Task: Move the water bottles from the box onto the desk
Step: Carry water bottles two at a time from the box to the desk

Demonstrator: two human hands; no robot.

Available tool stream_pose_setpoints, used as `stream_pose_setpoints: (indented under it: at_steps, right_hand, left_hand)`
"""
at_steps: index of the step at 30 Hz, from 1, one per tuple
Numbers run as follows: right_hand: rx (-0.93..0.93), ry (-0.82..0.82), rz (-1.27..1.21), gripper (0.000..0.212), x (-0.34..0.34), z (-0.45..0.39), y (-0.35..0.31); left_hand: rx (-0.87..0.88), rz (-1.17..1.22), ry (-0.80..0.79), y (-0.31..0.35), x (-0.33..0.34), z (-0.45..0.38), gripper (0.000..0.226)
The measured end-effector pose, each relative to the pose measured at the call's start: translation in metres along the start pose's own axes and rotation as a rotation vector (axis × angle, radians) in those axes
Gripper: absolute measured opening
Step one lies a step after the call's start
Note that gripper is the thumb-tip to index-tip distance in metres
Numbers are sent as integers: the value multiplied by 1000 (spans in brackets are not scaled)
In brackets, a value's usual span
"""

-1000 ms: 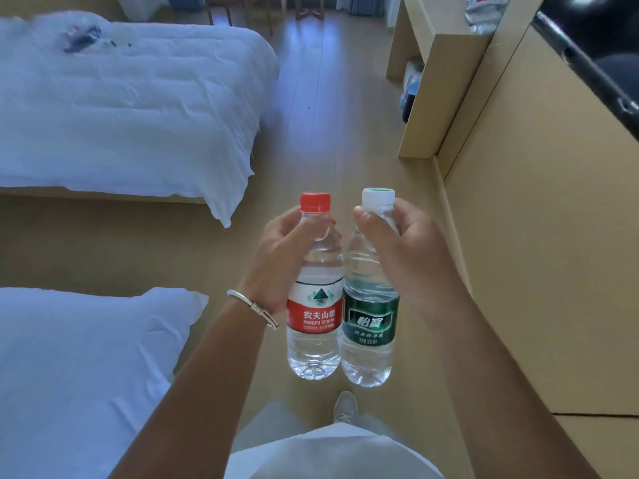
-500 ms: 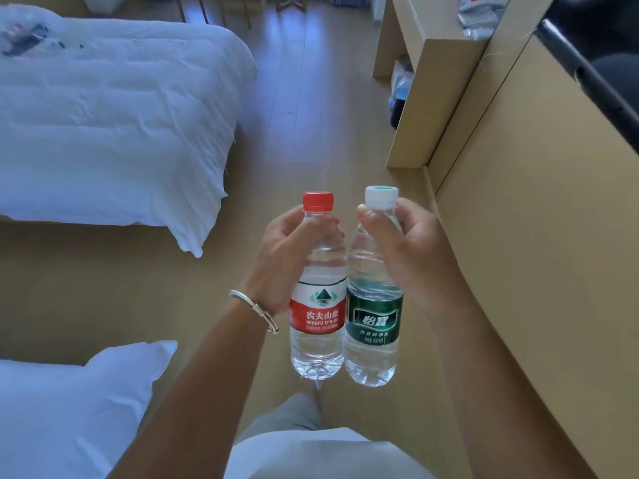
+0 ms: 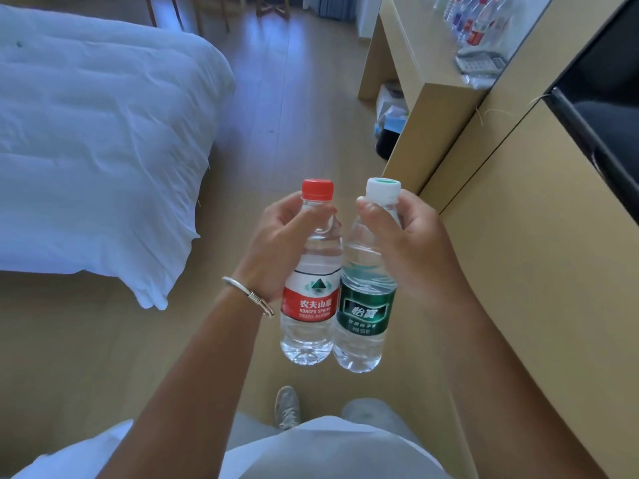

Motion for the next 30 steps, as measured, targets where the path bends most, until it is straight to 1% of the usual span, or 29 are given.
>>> stream_pose_setpoints:
  at_steps: [3, 8, 11, 15, 20, 23, 26, 30]
  right_hand:
    - [-3, -9, -6, 19, 1, -35, -4]
    - [-6, -35, -11, 19, 3, -103, -4]
    - [-16, -60, -19, 20, 4, -151, 0]
    - [-16, -78, -9, 21, -2, -226, 4]
    - [-52, -86, -30, 21, -17, -328, -2]
    - [-62, -105, -39, 21, -25, -378, -6]
    - [-78, -91, -30, 22, -34, -422, -7]
    - [-46, -95, -50, 22, -39, -479, 1]
  left_hand:
    - [0, 14, -1, 3, -15, -32, 23]
    - [-5, 2, 30, 6, -40, -90, 23]
    - [0, -5, 38, 8, -55, -132, 28]
    - [2, 18, 69, 15, -73, -201, 19]
    - [11, -14, 113, 33, -91, -293, 10]
    - [16, -10, 126, 40, -101, -341, 10]
    - [24, -29, 135, 43, -112, -385, 19]
    - [21, 15, 100, 45, -122, -441, 18]
Point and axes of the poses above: each hand's wrist, its own z-axis away from the middle knuckle, its own x-axis out of the palm, y = z × x, the point moved 6 cm from there along -z, towards the middle knuckle, and after that the axes turned 8 degrees about -y, right-handed, at the moved point
